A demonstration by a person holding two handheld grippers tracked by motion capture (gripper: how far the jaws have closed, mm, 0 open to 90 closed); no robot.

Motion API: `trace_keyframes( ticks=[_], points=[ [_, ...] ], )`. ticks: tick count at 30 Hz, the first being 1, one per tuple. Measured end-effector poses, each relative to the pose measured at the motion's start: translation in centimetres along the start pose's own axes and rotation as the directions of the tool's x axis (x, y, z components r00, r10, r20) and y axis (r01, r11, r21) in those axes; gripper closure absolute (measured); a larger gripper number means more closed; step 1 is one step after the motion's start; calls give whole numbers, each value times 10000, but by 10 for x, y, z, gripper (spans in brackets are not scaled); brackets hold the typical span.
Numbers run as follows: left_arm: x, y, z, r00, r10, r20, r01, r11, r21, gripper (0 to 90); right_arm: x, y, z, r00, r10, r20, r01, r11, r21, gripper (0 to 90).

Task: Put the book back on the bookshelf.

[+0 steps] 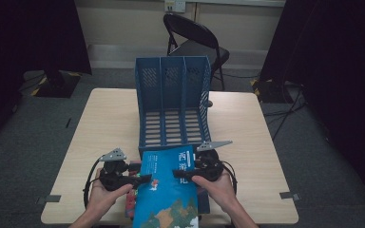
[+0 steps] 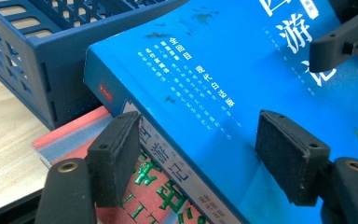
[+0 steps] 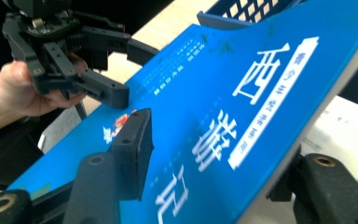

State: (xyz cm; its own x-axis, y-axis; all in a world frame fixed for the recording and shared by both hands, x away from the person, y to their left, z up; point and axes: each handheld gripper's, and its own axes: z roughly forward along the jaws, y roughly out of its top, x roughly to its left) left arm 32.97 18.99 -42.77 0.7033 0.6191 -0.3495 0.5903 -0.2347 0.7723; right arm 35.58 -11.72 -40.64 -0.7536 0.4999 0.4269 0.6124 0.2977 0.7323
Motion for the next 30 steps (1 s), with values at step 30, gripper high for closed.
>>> trace_keyframes(
  ticks=[30],
  points=[
    [8, 2, 8, 9794, -1397, 1456, 1405, 9901, 46, 185, 17, 2, -4, 9940, -963, -515, 907, 9906, -1020, 785]
  ],
)
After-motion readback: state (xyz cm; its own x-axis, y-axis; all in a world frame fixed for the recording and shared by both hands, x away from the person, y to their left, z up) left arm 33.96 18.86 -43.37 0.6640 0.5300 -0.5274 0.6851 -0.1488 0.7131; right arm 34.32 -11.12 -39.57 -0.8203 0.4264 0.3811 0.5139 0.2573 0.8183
